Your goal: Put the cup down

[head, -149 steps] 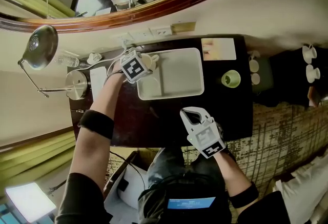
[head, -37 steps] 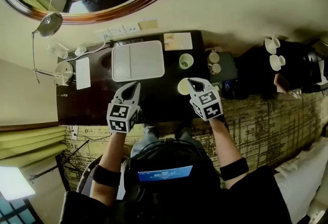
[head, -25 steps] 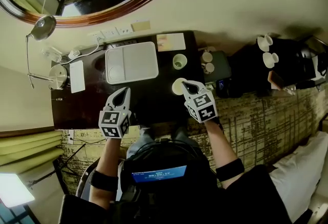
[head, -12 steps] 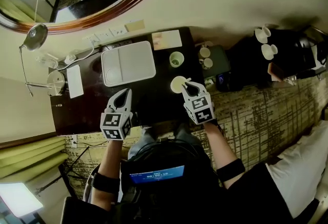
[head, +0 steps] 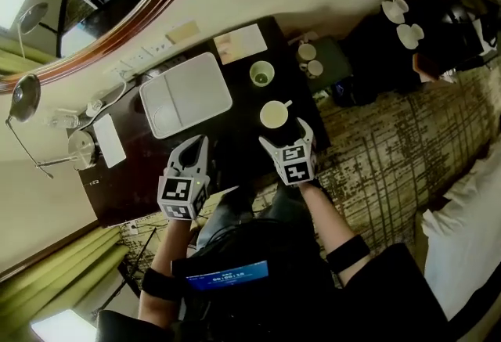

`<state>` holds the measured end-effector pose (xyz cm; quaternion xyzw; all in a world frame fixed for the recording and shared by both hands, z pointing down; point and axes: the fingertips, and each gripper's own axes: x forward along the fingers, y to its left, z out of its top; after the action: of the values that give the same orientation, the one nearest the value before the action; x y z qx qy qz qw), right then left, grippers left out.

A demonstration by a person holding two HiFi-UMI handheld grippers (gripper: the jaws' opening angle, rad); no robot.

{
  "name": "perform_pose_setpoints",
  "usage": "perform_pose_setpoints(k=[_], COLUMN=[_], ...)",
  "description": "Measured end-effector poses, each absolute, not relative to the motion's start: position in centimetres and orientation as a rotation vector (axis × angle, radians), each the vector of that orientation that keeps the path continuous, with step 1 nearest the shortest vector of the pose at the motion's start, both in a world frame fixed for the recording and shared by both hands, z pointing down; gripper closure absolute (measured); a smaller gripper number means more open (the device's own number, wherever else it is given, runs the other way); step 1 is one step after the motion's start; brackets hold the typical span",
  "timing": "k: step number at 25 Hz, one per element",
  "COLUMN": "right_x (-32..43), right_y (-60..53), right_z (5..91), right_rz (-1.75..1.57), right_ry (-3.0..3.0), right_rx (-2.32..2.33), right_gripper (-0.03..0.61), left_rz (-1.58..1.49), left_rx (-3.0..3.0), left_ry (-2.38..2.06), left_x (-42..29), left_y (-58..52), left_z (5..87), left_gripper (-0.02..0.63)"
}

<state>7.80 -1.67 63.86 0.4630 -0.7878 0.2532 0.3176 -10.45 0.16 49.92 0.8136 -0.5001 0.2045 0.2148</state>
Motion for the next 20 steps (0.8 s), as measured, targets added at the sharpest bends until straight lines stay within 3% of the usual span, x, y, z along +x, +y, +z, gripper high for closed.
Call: perform_pose_setpoints(k=[17,20], right_x=[7.7,7.4], right_y=[-6.2,-6.2], right_z=[69.6,69.6], right_rz=[0.720,0.705], right_ry=[-1.993,-2.009], right_rx=[1.379,1.336], right_gripper=[0.041,0.134], left_rz=[0.653,0.652], left_rx=[2.254,2.242], left_ry=[-1.312,-1.315], left_x=[-9.8,-9.7], left_y=[-0.2,-0.2], left_z=[53.4,53.7], left_gripper=[0.612,0.612])
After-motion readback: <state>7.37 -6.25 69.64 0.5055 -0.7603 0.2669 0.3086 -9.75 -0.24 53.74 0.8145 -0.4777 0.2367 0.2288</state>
